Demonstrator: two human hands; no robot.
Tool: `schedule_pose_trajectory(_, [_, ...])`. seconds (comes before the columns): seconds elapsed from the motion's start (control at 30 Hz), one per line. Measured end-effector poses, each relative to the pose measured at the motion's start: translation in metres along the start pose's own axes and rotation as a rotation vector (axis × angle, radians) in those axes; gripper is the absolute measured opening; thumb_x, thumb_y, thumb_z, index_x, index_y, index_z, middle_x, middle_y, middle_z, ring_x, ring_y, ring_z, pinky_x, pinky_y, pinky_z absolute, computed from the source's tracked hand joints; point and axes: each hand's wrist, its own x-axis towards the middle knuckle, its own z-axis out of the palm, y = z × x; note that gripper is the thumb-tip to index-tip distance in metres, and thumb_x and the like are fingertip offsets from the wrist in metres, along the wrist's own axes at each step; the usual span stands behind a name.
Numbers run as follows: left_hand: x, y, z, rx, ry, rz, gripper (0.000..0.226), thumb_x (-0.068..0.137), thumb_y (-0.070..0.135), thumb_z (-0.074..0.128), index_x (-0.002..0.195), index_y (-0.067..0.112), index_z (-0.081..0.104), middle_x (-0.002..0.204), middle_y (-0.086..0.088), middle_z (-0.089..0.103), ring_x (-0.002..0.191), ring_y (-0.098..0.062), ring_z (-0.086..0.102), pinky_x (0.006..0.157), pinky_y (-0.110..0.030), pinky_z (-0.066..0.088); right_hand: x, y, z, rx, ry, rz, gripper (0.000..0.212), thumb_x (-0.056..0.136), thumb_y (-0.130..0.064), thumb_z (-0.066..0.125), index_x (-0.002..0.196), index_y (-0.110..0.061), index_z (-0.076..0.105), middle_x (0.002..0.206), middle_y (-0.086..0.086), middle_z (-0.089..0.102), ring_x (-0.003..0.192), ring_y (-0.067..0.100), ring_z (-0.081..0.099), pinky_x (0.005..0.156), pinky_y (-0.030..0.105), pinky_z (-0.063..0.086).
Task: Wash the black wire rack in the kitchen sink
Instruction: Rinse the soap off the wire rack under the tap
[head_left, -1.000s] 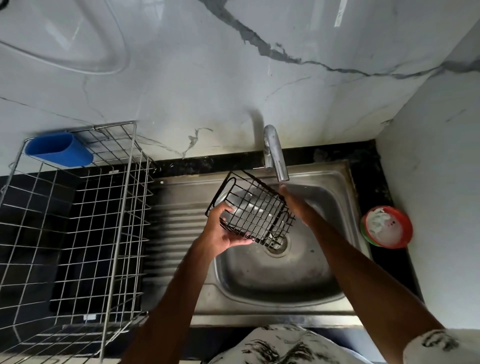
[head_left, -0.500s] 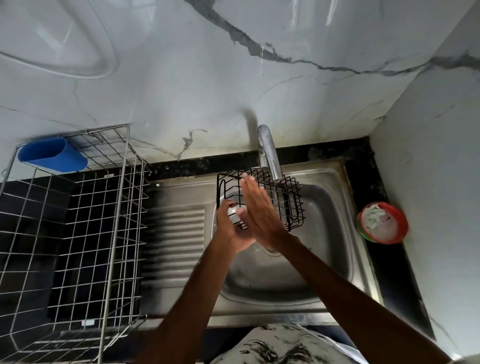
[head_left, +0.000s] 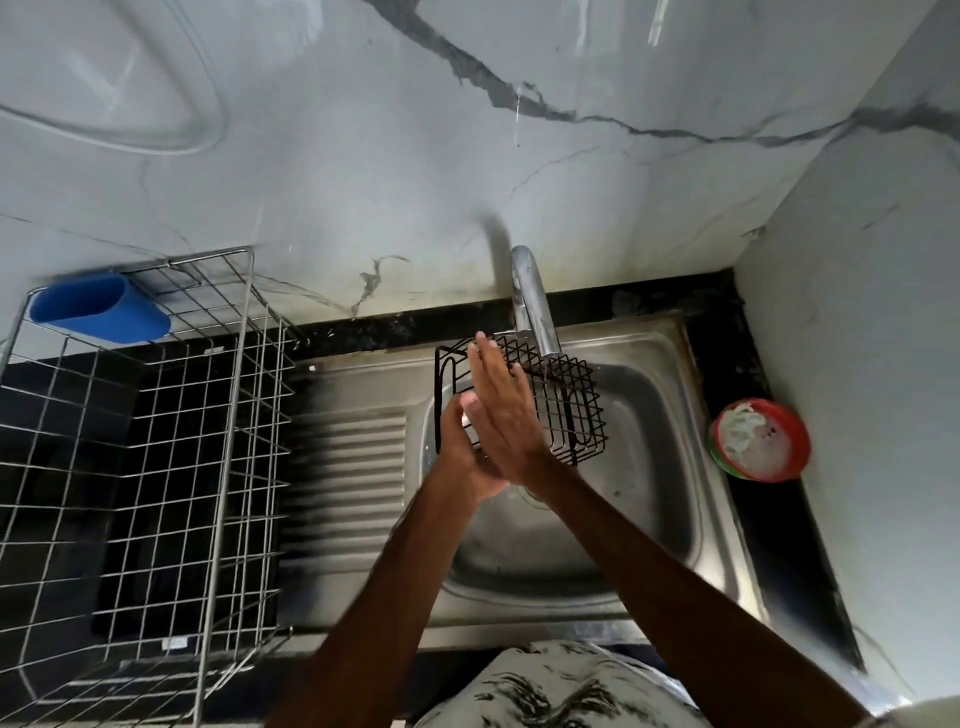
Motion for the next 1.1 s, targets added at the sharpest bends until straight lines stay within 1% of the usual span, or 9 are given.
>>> schedule_pose_trajectory(0.07, [-0.003,0.000,-0.004,0.012,0.034,-0.046,0.066,0.087,0.043,0.058,0.143,0.008,0.057,0.131,-0.017,0.065,0.120,-0.035,0.062,0.091,-0.051,0.057,0.003,0.016,-0.001,0.031,0.038,0.007,0.063,0.105,-0.043,0.012,0.161,-0.016,0.003,0.169,-0.002,-0.004,0.155,0.012,-0.004,0.126,0.044,0.002])
schedule_pose_trajectory(0.17, [-0.005,-0.002,-0.009,0.027,0.050,-0.034,0.069,0.079,0.034,0.065,0.140,0.003,0.054,0.136,-0.026,0.060,0.124,-0.042,0.056,0.100,-0.059,0.049,-0.007,0.070,0.002,0.101,0.083,0.300,0.063,0.105,-0.049,0.019,0.161,-0.021,0.010,0.168,-0.005,0.002,0.154,0.008,0.000,0.127,0.044,0.006])
schedule_pose_trajectory(0.3, [-0.004,-0.007,-0.012,0.054,0.104,-0.014,0.093,0.051,0.030,0.092,0.136,0.014,0.058,0.142,-0.030,0.048,0.123,-0.054,0.052,0.093,-0.062,0.052,-0.026,0.122,0.001,0.566,0.146,0.680,0.079,0.094,-0.077,0.025,0.159,-0.033,0.017,0.167,-0.005,0.015,0.153,0.015,0.016,0.126,0.045,0.016])
schedule_pose_trajectory(0.4, [-0.002,-0.009,-0.023,0.181,0.148,0.012,0.068,0.068,0.030,0.084,0.128,0.016,0.056,0.132,-0.037,0.049,0.109,-0.058,0.061,0.095,-0.063,0.053,-0.030,0.156,0.010,0.838,0.118,0.856,0.100,0.080,-0.093,0.027,0.153,-0.027,0.037,0.159,0.007,0.037,0.147,0.026,0.035,0.122,0.055,0.025])
schedule_pose_trajectory(0.53, [-0.004,0.006,-0.035,0.363,0.115,0.011,0.057,0.074,0.022,0.076,0.125,0.011,0.054,0.128,-0.034,0.055,0.107,-0.053,0.065,0.086,-0.058,0.059,-0.024,0.133,-0.024,1.078,0.126,1.021,0.086,0.093,-0.077,0.029,0.142,-0.010,0.051,0.137,0.020,0.057,0.127,0.038,0.053,0.109,0.060,0.039])
schedule_pose_trajectory(0.63, [-0.009,0.020,-0.040,0.544,0.059,0.037,0.027,0.087,0.012,0.065,0.108,0.004,0.052,0.119,-0.026,0.057,0.112,-0.046,0.063,0.097,-0.058,0.056,-0.025,0.146,-0.035,1.037,0.053,1.086,0.096,0.070,-0.081,0.063,0.138,-0.014,0.055,0.133,0.018,0.062,0.121,0.037,0.059,0.104,0.060,0.045])
schedule_pose_trajectory(0.77, [-0.004,0.034,-0.049,0.641,-0.029,0.106,0.038,0.062,0.010,0.075,0.091,0.015,0.051,0.128,-0.021,0.049,0.126,-0.042,0.055,0.084,-0.053,0.061,-0.013,0.136,-0.049,0.874,-0.099,1.099,0.061,0.092,-0.064,0.053,0.130,-0.018,0.060,0.132,0.014,0.064,0.119,0.033,0.060,0.093,0.050,0.050])
schedule_pose_trajectory(0.93, [-0.002,0.060,-0.067,0.896,-0.207,0.165,0.062,0.064,0.005,0.079,0.121,0.016,0.059,0.122,-0.019,0.070,0.106,-0.031,0.072,0.082,-0.046,0.061,-0.001,0.124,-0.063,0.934,-0.326,1.143,0.115,0.051,-0.086,0.073,0.139,-0.015,0.049,0.139,0.014,0.056,0.130,0.039,0.049,0.080,0.052,0.049])
schedule_pose_trajectory(1.1, [0.005,0.078,-0.087,1.002,-0.252,0.241,0.097,0.045,0.001,0.082,0.133,0.024,0.048,0.126,-0.020,0.060,0.123,-0.039,0.059,0.092,-0.053,0.055,-0.006,0.108,-0.073,0.746,-0.441,1.134,0.057,0.084,-0.042,0.075,0.125,-0.005,0.060,0.128,0.022,0.063,0.112,0.039,0.063,0.094,0.055,0.053])
